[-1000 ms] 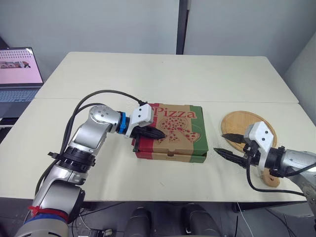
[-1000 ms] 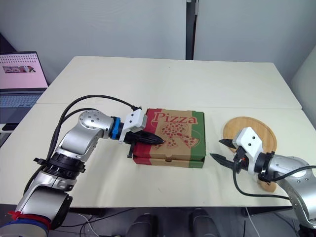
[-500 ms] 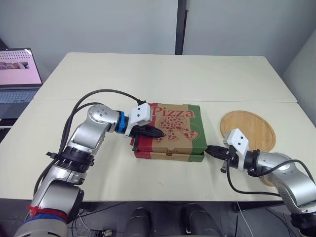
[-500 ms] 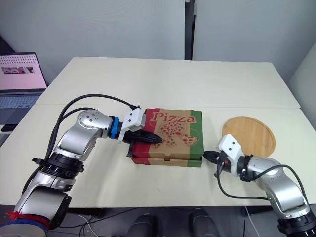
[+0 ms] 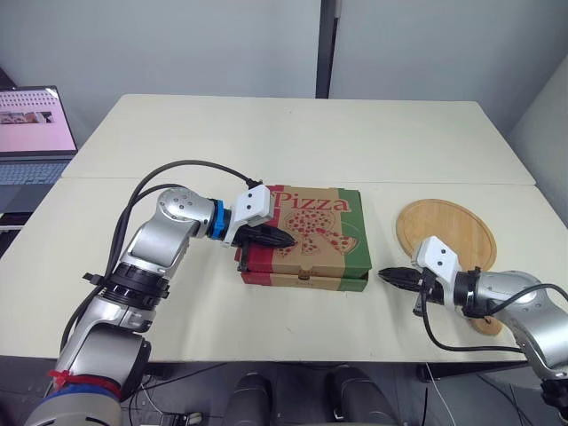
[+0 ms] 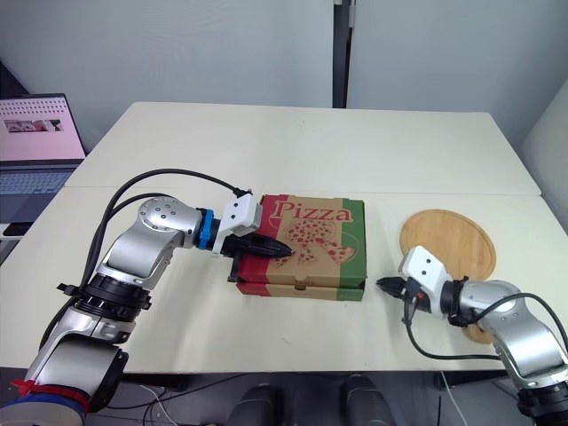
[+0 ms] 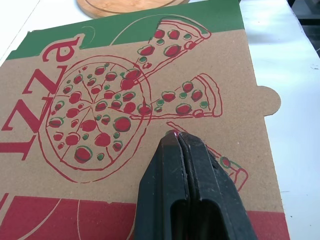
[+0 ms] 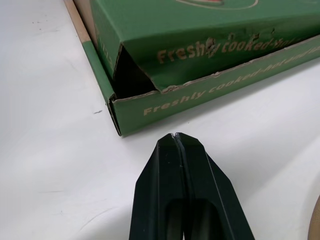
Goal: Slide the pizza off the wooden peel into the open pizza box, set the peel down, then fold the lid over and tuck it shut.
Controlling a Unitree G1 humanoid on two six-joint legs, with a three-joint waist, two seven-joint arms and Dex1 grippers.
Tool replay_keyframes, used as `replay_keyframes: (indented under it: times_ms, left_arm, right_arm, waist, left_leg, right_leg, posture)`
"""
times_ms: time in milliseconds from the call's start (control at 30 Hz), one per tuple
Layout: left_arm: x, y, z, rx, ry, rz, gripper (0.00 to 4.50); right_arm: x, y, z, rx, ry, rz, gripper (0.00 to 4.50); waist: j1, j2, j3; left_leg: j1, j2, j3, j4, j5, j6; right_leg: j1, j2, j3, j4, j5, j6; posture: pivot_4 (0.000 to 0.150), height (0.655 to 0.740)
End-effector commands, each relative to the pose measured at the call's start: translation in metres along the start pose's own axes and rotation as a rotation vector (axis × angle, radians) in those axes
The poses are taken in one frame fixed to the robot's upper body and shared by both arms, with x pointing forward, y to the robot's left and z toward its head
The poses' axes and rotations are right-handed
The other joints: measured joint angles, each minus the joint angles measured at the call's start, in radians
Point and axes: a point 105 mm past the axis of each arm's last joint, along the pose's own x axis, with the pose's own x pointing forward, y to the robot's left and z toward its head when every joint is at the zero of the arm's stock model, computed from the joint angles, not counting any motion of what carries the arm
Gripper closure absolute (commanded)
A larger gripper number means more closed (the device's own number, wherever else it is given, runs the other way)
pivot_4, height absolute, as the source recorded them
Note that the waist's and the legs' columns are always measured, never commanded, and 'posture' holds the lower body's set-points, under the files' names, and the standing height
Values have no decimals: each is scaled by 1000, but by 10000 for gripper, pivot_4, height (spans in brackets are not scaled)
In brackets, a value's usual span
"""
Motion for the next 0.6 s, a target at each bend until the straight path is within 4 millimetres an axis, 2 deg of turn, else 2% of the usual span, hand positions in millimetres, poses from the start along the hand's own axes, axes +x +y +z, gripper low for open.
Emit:
replay_keyframes:
  times_ms: [33,167,367,500,600]
  left_arm:
    - [-6,3,-2,-2,23,16,45000]
    - [-6,3,-3,-2,24,16,45000]
    - [-5,3,-2,1,22,15,45000]
    - [-4,3,-2,-1,19,12,45000]
    - [-4,2,-2,-1,19,11,45000]
  right_arm:
    - [-5,-15,20,-33,-84,-73,44670]
    - [2,-12,31,-34,-129,-50,44670]
    - [19,-1,34,-30,-142,18,44670]
    - [22,4,42,1,-180,60,44670]
    - [24,4,39,-7,-164,57,44670]
  waist:
    - [-1,0,0]
    - [0,0,0]
    - [1,0,0]
    - [0,0,0]
    - [0,0,0]
  left_leg:
    - [0,0,0,0,0,0]
    - [0,0,0,0,0,0]
    - [0,0,0,0,0,0]
    - [0,0,0,0,0,0]
    - [0,0,0,0,0,0]
  right_leg:
    - [0,0,0,0,0,0]
    - [0,0,0,0,0,0]
    - [0,0,0,0,0,0]
    - [0,0,0,0,0,0]
    - [0,0,0,0,0,0]
  posture:
    - [1500,7400]
    - [1500,7400]
    - [1500,7400]
    - [1500,7400]
    - [1500,7400]
